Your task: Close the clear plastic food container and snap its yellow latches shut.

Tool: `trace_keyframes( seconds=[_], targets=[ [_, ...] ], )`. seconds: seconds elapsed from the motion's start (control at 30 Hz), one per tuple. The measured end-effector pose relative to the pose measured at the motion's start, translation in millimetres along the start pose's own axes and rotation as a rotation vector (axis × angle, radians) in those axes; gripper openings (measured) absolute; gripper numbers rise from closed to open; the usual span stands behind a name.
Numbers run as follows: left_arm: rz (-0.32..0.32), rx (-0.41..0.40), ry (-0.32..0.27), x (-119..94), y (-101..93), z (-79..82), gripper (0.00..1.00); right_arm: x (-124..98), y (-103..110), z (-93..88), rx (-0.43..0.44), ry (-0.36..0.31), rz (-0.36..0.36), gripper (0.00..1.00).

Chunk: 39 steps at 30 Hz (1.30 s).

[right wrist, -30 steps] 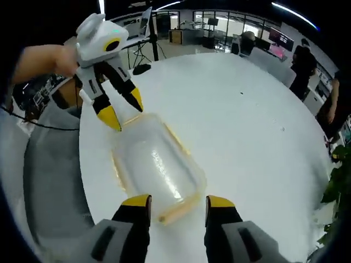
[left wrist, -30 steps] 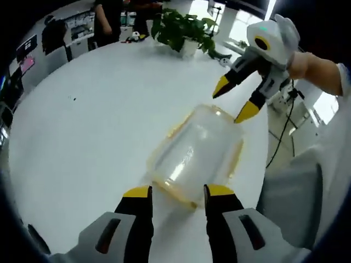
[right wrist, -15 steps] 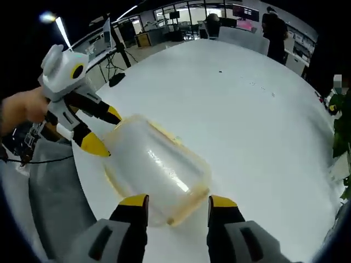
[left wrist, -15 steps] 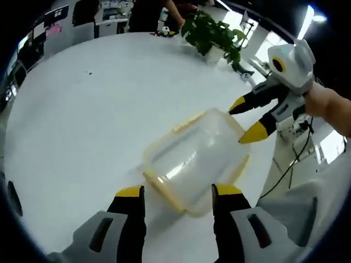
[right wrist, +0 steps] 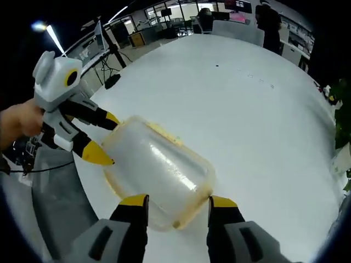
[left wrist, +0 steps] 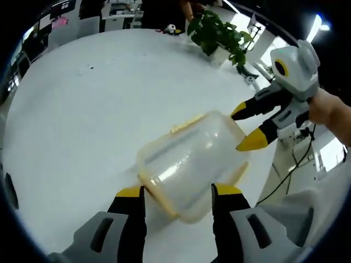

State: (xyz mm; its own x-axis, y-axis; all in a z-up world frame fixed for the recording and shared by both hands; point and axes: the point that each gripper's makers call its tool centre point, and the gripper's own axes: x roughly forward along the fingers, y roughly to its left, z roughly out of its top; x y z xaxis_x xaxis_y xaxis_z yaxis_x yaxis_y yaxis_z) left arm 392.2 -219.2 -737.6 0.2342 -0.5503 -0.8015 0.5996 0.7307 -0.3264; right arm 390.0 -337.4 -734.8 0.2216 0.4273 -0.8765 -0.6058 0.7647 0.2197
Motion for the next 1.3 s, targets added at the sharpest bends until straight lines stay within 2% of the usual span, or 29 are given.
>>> trace_keyframes(
  seconds=[0.07,0.1,0.17,0.27,0.3,0.33,0.37,1.07,1.23,1.3],
  targets=[
    [0.000,-0.011,0.003,0.6,-1.2,-0.8,0.44,1.9,1.7,-0.3,0.020,0.000,-0.001,0.42],
    [-0.001,-0.051,0.001,1.7,-1.7,-1.5,0.44,2.2,2.4,-0.6,0.013,0.002,0.000,0.42],
    [-0.007,-0.027,0.002,2.3,-1.0,-1.2,0.43,2.0,2.2,-1.4,0.019,0.002,-0.002,0.42],
    [-0.010,-0.042,-0.004,3.2,-2.0,-0.7,0.42,3.4,4.1,-1.3,0.031,-0.001,-0.012,0.41],
    [-0.015,-0.032,-0.003,3.6,-3.3,0.4,0.40,5.5,10.6,-6.8,0.108,0.029,0.006,0.42],
    [-0.008,-0.068,-0.006,6.3,-2.4,1.9,0.40,9.3,5.4,-3.6,0.052,0.031,0.002,0.42],
    [-0.014,-0.051,0.002,5.6,-3.7,0.9,0.40,11.3,7.6,-2.5,0.046,0.037,0.001,0.42],
    [-0.047,-0.075,-0.039,1.1,-4.7,-3.6,0.45,2.5,5.2,-4.1,0.096,-0.011,0.032,0.44],
    [-0.049,-0.047,-0.056,-0.3,-5.0,-3.9,0.46,-1.0,5.2,-6.3,0.053,-0.011,0.037,0.40],
    [-0.051,-0.028,-0.059,-2.1,-4.3,-4.7,0.47,-5.2,2.5,-7.6,0.001,-0.006,0.027,0.37]
  ],
)
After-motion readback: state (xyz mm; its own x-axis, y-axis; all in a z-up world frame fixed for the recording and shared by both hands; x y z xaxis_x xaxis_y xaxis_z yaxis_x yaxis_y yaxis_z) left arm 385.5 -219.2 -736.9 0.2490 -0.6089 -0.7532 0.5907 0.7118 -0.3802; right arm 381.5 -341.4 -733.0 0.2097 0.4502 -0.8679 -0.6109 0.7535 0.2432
